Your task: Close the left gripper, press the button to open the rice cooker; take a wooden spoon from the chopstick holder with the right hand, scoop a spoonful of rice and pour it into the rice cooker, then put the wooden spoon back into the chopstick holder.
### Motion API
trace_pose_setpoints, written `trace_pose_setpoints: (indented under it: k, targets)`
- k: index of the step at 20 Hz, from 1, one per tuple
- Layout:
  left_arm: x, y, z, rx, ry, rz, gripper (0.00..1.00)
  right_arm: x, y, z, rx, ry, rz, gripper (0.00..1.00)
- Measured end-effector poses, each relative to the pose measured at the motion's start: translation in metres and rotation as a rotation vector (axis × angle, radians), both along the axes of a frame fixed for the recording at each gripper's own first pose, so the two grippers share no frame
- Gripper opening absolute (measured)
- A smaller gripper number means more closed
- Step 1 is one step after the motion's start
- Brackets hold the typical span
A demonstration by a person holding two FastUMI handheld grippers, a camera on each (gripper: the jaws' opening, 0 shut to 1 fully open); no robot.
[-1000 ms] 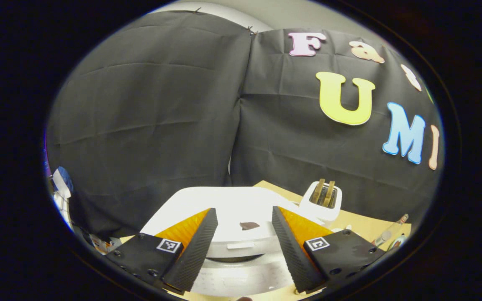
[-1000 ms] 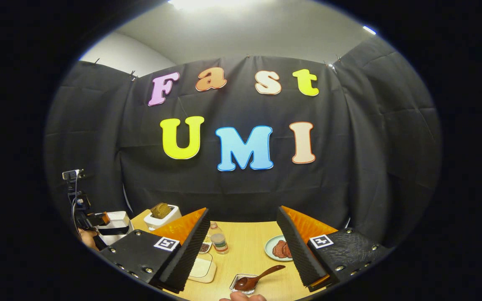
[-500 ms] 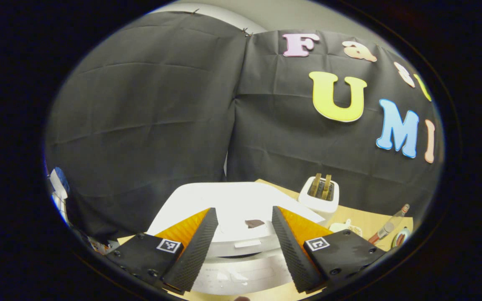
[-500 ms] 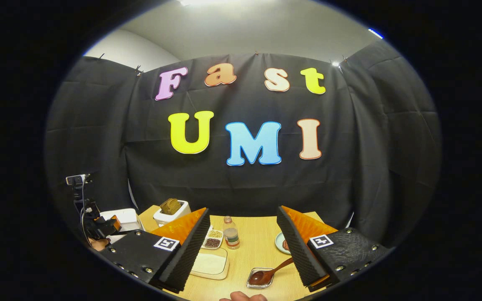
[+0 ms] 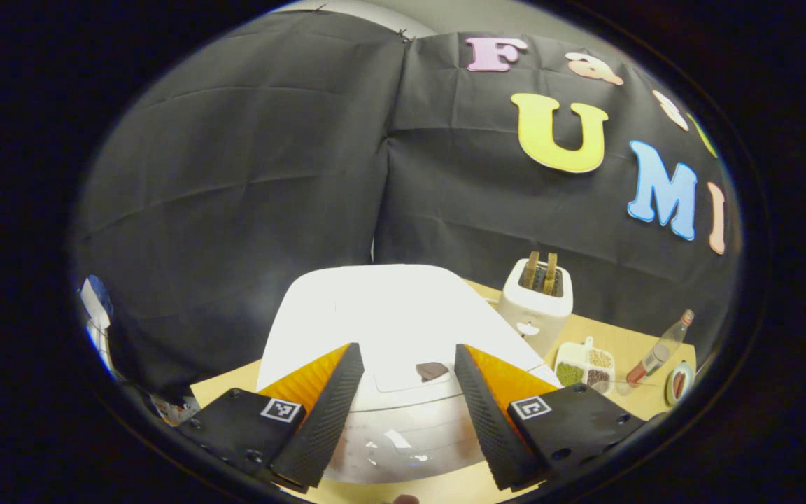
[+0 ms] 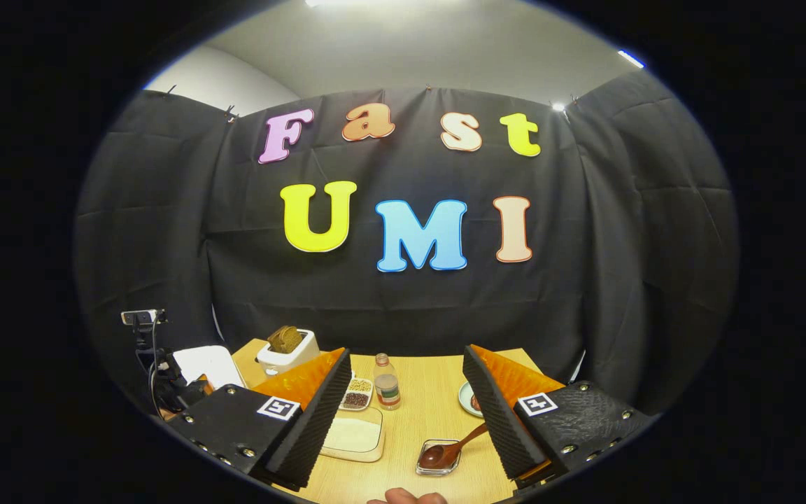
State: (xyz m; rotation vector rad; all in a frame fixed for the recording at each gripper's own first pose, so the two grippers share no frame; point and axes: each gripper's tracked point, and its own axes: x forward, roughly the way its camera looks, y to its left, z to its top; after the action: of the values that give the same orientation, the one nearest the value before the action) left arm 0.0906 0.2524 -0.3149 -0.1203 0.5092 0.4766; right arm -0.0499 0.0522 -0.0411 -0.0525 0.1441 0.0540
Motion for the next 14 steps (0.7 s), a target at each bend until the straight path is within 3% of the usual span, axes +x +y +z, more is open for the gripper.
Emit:
trace_pose_setpoints:
  k: [4,9,14]
  targets:
    - [0.003,-0.001,-0.001,-0.014,0.024,-0.031,0.95,-0.004,0.005,-0.008,0.024,0.016,0.014,0.98]
    - [0.01,-0.019,0.017,-0.063,-0.046,-0.09,0.95,-0.002,-0.004,-0.002,0.053,-0.005,0.026,0.97]
    - [0.011,-0.054,0.094,0.007,-0.163,-0.18,0.96,0.015,-0.039,0.019,0.092,-0.073,-0.011,0.97]
